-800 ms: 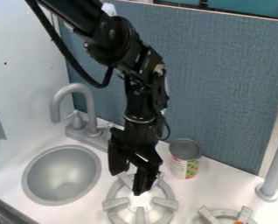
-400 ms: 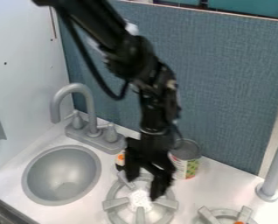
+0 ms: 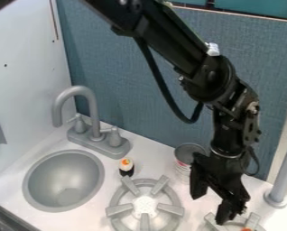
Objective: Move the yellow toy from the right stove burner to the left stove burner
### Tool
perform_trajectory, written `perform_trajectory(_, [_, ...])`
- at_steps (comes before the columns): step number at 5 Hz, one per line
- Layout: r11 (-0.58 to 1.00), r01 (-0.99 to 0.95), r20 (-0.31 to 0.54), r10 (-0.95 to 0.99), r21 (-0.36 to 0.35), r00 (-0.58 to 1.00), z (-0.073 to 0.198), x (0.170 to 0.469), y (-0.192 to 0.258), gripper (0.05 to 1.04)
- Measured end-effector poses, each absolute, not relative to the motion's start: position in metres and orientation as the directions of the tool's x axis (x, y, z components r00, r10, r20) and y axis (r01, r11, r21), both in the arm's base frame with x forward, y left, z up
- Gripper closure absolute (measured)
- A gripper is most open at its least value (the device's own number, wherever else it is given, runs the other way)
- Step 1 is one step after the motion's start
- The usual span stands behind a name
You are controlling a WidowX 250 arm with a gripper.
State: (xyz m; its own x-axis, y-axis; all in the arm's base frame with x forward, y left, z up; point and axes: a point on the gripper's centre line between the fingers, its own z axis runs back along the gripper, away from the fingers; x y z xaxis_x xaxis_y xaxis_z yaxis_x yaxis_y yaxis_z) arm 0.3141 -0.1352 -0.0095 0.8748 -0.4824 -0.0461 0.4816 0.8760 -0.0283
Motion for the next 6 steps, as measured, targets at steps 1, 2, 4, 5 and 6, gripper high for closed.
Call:
perform_trajectory(1, [0.851,0.524,-0.066,-0.526,-0.038,0.848,-0.018,0.319,-0.148,0.081])
perform_trajectory(2, [0.822,0.568,-0.085,-0.569,-0.041,0.818,-0.027,0.316,-0.164,0.081])
perform_trajectory(4, [0.787,0.612,-0.147,-0.615,-0.075,0.774,-0.054,0.32,-0.182,0.081])
perform_trajectory(5, [0.772,0.629,-0.171,-0.634,-0.088,0.754,-0.064,0.326,-0.188,0.081])
perform_trajectory(6, [0.764,0.637,-0.203,-0.643,-0.103,0.738,-0.074,0.333,-0.193,0.121])
